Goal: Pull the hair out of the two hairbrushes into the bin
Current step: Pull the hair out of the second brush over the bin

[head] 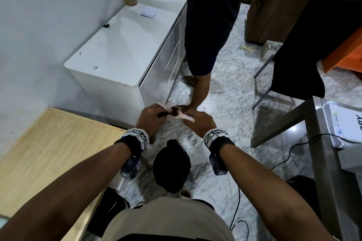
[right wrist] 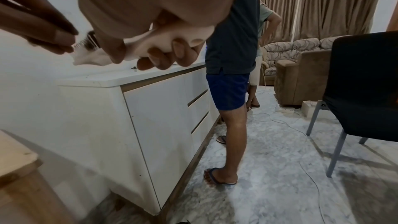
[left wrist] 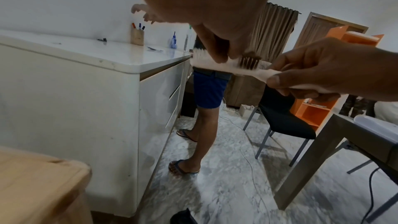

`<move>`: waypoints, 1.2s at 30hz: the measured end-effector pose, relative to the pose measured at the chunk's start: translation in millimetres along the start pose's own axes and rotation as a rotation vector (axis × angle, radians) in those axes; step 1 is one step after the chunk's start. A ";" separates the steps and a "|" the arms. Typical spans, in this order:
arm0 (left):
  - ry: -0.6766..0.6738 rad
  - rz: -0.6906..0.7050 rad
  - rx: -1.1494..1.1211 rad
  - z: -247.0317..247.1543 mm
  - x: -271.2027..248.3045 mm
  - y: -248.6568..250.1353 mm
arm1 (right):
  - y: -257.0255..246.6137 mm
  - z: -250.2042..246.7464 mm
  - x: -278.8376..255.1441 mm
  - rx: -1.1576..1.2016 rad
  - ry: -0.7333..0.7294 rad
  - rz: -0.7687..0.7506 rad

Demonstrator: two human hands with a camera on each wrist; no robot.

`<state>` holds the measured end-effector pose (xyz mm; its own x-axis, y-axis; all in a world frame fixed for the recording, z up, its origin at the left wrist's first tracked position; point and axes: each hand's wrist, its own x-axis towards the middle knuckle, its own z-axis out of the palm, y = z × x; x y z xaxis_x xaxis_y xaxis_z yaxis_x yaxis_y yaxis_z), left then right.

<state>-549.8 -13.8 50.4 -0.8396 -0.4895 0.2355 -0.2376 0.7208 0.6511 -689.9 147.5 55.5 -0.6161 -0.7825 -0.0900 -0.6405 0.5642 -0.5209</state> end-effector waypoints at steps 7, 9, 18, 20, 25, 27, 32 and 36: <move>-0.518 0.100 0.161 -2.6 -7.5 -17.1 | 18.2 -4.1 5.1 -0.030 0.076 0.184; -0.730 0.029 0.255 3.9 -12.9 -24.9 | 21.0 -9.4 8.5 0.010 0.135 0.269; -0.817 -0.072 0.323 19.0 -24.5 -3.1 | 25.5 -7.7 6.9 -0.070 0.097 0.247; -0.827 -0.072 0.333 20.3 -25.9 -1.6 | 24.1 -2.1 4.6 -0.079 0.079 0.224; -0.565 0.042 0.415 18.1 -24.7 -2.4 | 21.4 5.6 1.8 -0.125 0.005 0.197; -0.385 0.051 0.355 14.6 -20.8 -1.0 | 17.0 4.4 0.2 -0.119 -0.021 0.168; -0.216 0.117 0.345 5.8 -4.2 3.6 | 3.8 7.2 -1.3 -0.161 -0.066 0.000; -0.281 0.171 0.295 1.1 3.9 2.8 | -12.3 7.8 -4.2 -0.213 -0.011 -0.142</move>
<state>-554.3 -13.1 52.4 -0.9696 -0.2276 0.0904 -0.1783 0.9091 0.3765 -675.9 141.7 55.6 -0.5088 -0.8600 -0.0382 -0.8031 0.4902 -0.3388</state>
